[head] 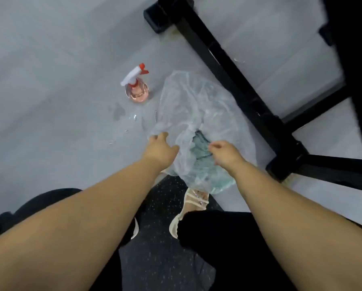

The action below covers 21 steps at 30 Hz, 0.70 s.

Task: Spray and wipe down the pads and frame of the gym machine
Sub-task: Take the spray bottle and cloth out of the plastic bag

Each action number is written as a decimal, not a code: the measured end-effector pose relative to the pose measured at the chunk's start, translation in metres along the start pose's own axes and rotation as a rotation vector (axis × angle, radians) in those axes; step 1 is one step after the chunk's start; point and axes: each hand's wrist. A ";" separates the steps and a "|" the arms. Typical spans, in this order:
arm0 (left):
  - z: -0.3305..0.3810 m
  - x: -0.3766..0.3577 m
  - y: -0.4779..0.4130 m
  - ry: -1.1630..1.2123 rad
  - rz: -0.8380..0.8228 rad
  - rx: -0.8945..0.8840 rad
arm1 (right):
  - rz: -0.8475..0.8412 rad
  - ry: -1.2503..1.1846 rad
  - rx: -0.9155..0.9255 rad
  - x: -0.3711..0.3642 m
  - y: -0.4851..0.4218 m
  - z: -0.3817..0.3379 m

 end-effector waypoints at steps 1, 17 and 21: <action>0.000 -0.006 -0.012 0.012 0.009 -0.013 | 0.001 0.097 0.022 -0.008 -0.015 0.004; -0.021 -0.055 -0.140 -0.050 0.021 -0.183 | 0.142 0.821 0.092 -0.090 -0.163 0.073; -0.025 -0.055 -0.145 -0.078 -0.042 -0.155 | 0.071 0.712 0.062 -0.081 -0.158 0.067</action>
Point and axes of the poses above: each hand's wrist, its own y-axis away from the middle knuckle, its own x-axis out of the back of the hand, z = x × y, and after that the axes turned 3 degrees about x, right-handed
